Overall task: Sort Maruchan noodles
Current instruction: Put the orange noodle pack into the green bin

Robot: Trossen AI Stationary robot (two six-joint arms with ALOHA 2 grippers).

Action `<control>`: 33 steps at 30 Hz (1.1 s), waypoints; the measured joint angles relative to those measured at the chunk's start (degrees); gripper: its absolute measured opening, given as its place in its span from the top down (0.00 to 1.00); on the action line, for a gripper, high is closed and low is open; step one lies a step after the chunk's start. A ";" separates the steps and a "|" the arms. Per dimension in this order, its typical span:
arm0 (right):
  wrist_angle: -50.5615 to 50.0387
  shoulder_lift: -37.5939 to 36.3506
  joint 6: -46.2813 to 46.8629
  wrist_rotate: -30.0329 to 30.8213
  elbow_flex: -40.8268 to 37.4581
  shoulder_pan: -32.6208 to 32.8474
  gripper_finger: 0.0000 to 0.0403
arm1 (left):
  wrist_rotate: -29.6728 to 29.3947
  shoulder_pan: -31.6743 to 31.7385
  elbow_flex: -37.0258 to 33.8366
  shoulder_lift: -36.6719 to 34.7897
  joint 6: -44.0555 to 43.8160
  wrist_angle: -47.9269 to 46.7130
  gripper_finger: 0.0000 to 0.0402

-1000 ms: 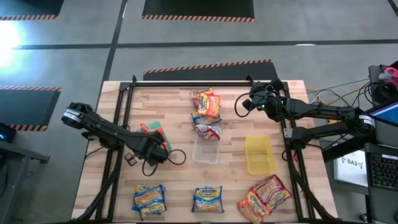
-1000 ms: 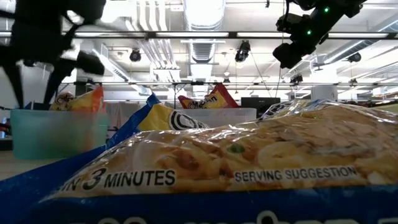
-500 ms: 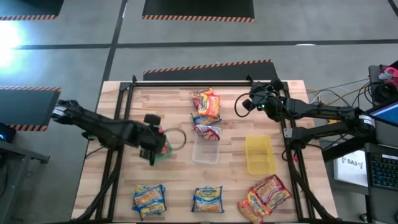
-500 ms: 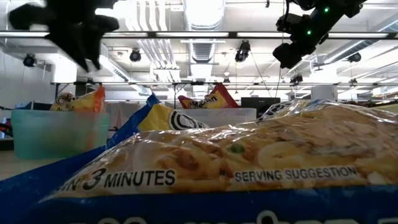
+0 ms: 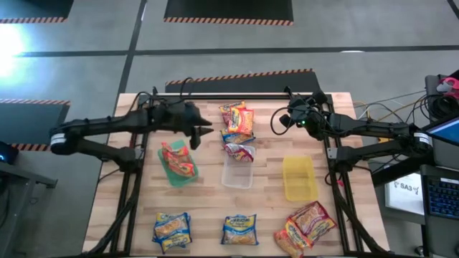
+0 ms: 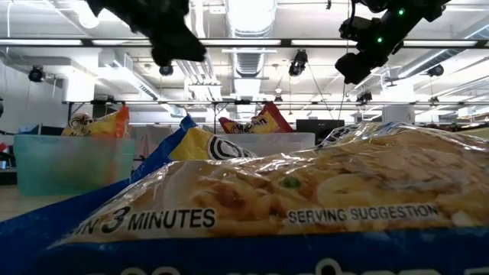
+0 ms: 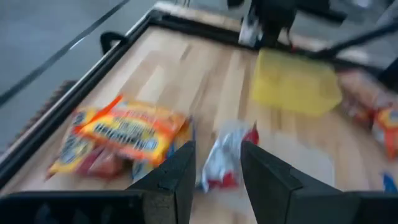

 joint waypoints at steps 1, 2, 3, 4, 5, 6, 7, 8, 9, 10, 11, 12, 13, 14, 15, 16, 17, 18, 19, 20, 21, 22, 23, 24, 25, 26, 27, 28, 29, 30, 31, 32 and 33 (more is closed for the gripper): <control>0.00 -0.01 -0.03 0.00 0.01 0.00 0.64 | 1.32 0.85 -1.06 0.97 -0.74 3.26 0.73; 0.00 -0.01 -0.04 0.00 0.00 0.00 0.64 | 1.87 1.47 -2.06 2.22 -1.37 6.59 0.73; 0.00 -0.01 0.00 0.00 0.00 0.00 0.64 | 2.15 1.90 -2.91 3.56 -1.88 9.89 0.73; 0.00 -0.01 0.00 0.00 0.00 0.00 0.64 | 2.23 2.21 -3.67 4.88 -2.33 12.67 0.73; 0.00 -0.01 -0.02 0.00 0.00 0.00 0.64 | 2.32 2.48 -4.27 6.29 -2.93 14.98 0.73; 0.00 -0.01 -0.04 0.00 0.00 0.00 0.64 | 2.36 2.54 -4.59 7.78 -3.62 17.08 0.73; 0.00 -0.01 -0.02 0.00 0.02 0.00 0.64 | 2.39 2.56 -4.76 9.29 -4.27 19.22 0.73; 0.00 -0.01 0.02 -0.02 0.02 0.00 0.64 | 2.43 2.56 -4.85 10.75 -4.50 21.34 0.73; 0.00 -0.01 -0.01 0.00 0.00 0.00 0.64 | 2.52 2.56 -4.93 11.99 -4.42 23.57 0.73; 0.00 -0.01 -0.04 0.00 0.01 0.00 0.64 | 2.98 2.56 -4.96 13.20 -3.99 26.07 0.73; 0.00 -0.01 -0.03 0.00 0.01 0.00 0.64 | 3.57 2.56 -4.96 14.39 -3.69 28.61 0.73; 0.00 -0.01 0.02 -0.01 0.00 0.00 0.64 | 4.50 2.56 -4.96 15.49 -3.57 30.97 0.73; 0.00 -0.01 0.00 0.00 0.00 0.00 0.64 | 5.18 2.65 -4.96 16.68 -3.50 33.07 0.73; 0.00 -0.01 -0.03 0.00 0.00 0.00 0.64 | 5.80 2.74 -4.96 17.83 -3.41 35.04 0.73; 0.00 -0.01 -0.04 0.00 0.02 0.00 0.64 | 6.30 2.92 -4.96 18.91 -2.98 36.78 0.73; 0.00 -0.01 0.00 0.00 0.02 0.00 0.64 | 6.49 3.07 -4.93 19.88 -2.44 38.32 0.73; 0.00 -0.01 0.00 0.00 0.00 0.00 0.64 | 6.62 3.33 -4.77 20.93 -1.84 39.49 0.73; 0.00 -0.01 -0.03 0.00 0.00 0.00 0.64 | 6.64 3.62 -4.62 21.99 -1.24 40.99 0.73; -0.01 -0.01 -0.05 0.00 0.00 0.00 0.64 | 6.67 3.99 -4.59 23.03 -0.70 42.40 0.73; 0.00 -0.01 0.00 0.00 0.00 0.00 0.64 | 6.75 4.39 -4.59 24.11 -0.17 43.80 0.73; 0.00 -0.01 0.00 0.00 0.01 0.00 0.64 | 6.80 4.92 -4.59 25.17 0.32 45.17 0.73; 0.00 -0.01 -0.02 -0.01 0.01 0.00 0.64 | 6.84 5.52 -4.59 26.13 0.66 45.92 0.73; 0.00 -0.01 -0.04 0.00 0.00 0.00 0.64 | 6.88 6.34 -4.61 27.01 0.74 46.80 0.73; 0.00 -0.01 -0.03 0.00 0.02 0.00 0.64 | 6.97 7.28 -4.61 27.88 0.69 47.84 0.73; 0.00 -0.01 0.00 0.00 0.02 0.00 0.64 | 7.23 8.31 -4.61 28.69 0.56 48.66 0.73; 0.00 -0.01 0.00 0.00 0.02 0.00 0.64 | 7.74 9.34 -4.61 29.44 -0.29 49.16 0.73; 0.00 -0.01 -0.04 0.00 0.02 0.00 0.64 | 8.27 10.30 -4.61 30.17 -1.74 49.88 0.73; 0.00 -0.01 -0.04 0.00 0.00 0.00 0.64 | 9.20 11.26 -4.61 30.95 -3.22 50.71 0.73; 0.00 -0.01 0.01 0.00 0.00 0.00 0.64 | 10.14 12.10 -4.61 31.64 -4.38 51.49 0.73; -0.01 -0.01 0.00 -0.01 0.01 0.00 0.64 | 11.46 12.83 -4.61 32.15 -5.48 51.99 0.73; 0.00 -0.01 -0.01 0.00 0.00 0.00 0.64 | 12.76 13.36 -4.61 32.62 -6.63 52.35 0.73; -0.01 -0.01 -0.04 0.00 0.00 0.00 0.64 | 13.61 13.73 -4.61 32.87 -7.32 52.42 0.73; 0.00 -0.01 -0.03 0.00 0.00 0.00 0.64 | 14.41 13.94 -4.61 33.04 -7.49 52.46 0.73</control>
